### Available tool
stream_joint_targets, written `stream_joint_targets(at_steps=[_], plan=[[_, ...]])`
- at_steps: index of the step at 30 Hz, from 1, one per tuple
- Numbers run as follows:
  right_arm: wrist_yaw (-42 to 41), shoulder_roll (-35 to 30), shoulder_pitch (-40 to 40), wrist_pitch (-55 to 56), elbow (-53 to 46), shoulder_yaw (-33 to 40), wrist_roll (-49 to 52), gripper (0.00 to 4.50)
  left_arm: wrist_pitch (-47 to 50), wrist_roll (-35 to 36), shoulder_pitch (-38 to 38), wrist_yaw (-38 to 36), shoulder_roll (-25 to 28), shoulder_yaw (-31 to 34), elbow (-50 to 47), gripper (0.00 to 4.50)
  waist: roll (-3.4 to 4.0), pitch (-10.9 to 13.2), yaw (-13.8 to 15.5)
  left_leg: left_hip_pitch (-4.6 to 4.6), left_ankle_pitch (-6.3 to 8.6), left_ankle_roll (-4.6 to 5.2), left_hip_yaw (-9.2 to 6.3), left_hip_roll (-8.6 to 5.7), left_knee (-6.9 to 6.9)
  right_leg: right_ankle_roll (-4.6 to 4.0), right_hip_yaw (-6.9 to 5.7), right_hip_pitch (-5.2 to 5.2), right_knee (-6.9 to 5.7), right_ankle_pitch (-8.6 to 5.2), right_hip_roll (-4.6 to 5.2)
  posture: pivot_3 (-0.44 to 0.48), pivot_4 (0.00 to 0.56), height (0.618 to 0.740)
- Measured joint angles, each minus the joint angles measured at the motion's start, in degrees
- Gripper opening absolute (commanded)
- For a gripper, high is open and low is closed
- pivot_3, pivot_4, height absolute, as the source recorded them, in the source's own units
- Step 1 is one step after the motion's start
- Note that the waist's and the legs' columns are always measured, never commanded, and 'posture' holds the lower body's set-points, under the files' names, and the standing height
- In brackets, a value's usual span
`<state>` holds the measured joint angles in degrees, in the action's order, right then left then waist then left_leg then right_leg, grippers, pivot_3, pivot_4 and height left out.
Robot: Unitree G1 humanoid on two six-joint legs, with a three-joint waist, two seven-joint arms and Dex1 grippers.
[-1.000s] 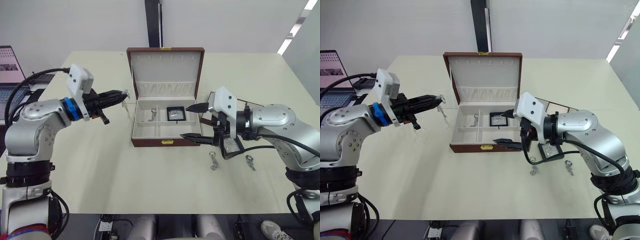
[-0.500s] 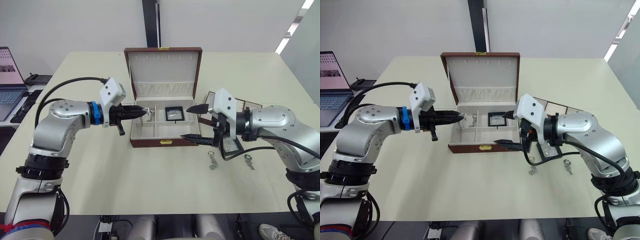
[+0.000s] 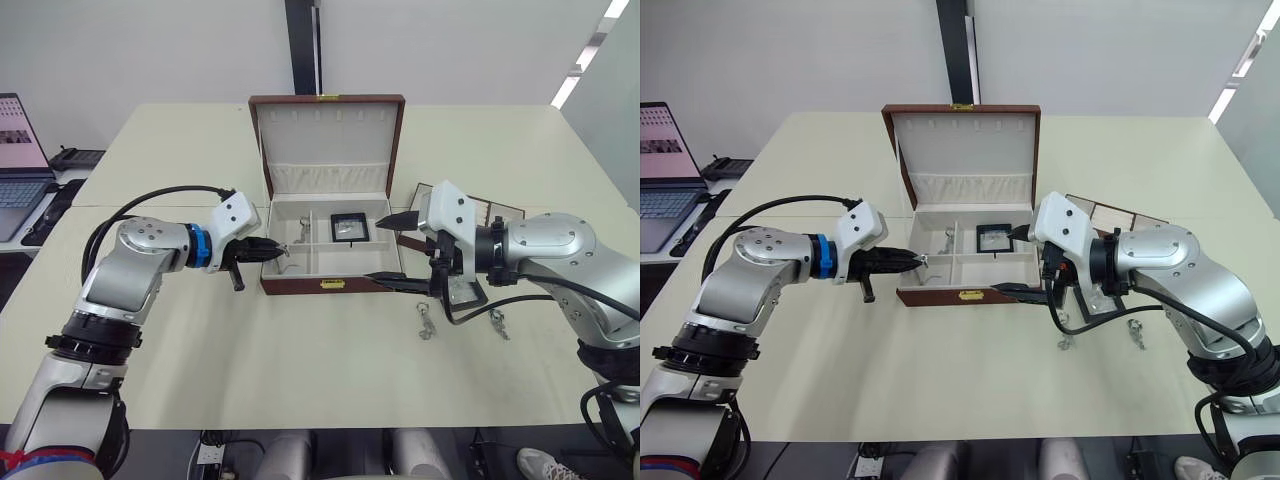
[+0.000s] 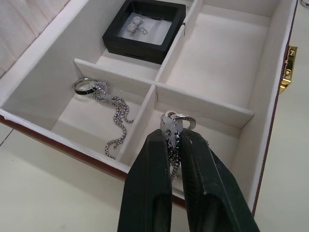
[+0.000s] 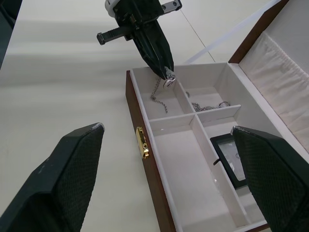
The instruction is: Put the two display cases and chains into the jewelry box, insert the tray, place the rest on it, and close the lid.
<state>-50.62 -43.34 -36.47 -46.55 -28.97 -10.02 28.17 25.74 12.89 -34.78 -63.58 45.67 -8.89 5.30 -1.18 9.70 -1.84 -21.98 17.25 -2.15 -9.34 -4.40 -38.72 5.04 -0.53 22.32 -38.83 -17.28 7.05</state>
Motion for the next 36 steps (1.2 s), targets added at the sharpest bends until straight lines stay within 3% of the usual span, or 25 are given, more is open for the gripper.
stream_joint_targets(at_steps=[8,12,17,23,31,36], plan=[[0.8,0.0,0.0,0.1,0.0,0.0,-0.3,4.50,0.1,1.7,0.0,-1.5,-0.4,1.7,-0.2,3.40,0.00,0.0,0.0,0.00,0.00,0.00,0.00,0.01,0.00,0.00,0.00,0.01,-0.01,0.00,0.00,0.000,0.150,0.740],[2.3,-0.5,2.1,1.1,0.2,0.4,-2.1,4.50,1.5,6.3,1.4,-2.2,1.8,9.4,-0.5,4.44,0.01,0.0,-0.1,0.01,0.00,0.00,0.00,0.02,0.01,0.00,0.00,0.03,-0.01,0.00,0.00,0.000,0.150,0.740],[4.5,-0.4,5.4,4.3,-0.3,4.9,-2.5,4.50,2.3,9.9,10.2,0.5,4.2,21.3,-1.2,4.44,0.02,0.0,-0.2,0.05,0.01,0.01,0.00,0.04,0.06,0.00,0.02,0.04,0.02,0.00,0.00,0.000,0.150,0.740],[5.4,-1.8,19.4,13.6,-0.1,16.3,-4.9,4.50,-1.6,9.9,25.8,10.8,1.2,36.2,-0.6,4.44,0.03,0.0,0.5,0.04,0.01,0.00,0.00,0.00,0.04,0.00,0.03,-0.04,0.10,0.00,0.05,0.000,0.150,0.740],[1.6,-4.0,39.9,19.6,6.3,39.1,-4.7,4.50,-14.0,7.6,38.7,21.6,-9.1,42.7,-0.9,4.44,0.01,0.0,1.9,0.09,0.02,0.01,0.06,0.02,0.09,0.00,0.02,-0.15,0.21,0.00,0.06,0.000,0.150,0.740],[-0.8,-2.8,51.4,29.4,11.3,46.4,-8.6,4.50,-18.7,6.7,42.6,26.8,-13.4,43.3,-1.9,4.44,0.03,0.0,1.8,0.21,0.03,0.02,0.13,0.05,0.15,0.00,0.06,-0.24,0.20,0.00,0.03,0.000,0.150,0.740]])
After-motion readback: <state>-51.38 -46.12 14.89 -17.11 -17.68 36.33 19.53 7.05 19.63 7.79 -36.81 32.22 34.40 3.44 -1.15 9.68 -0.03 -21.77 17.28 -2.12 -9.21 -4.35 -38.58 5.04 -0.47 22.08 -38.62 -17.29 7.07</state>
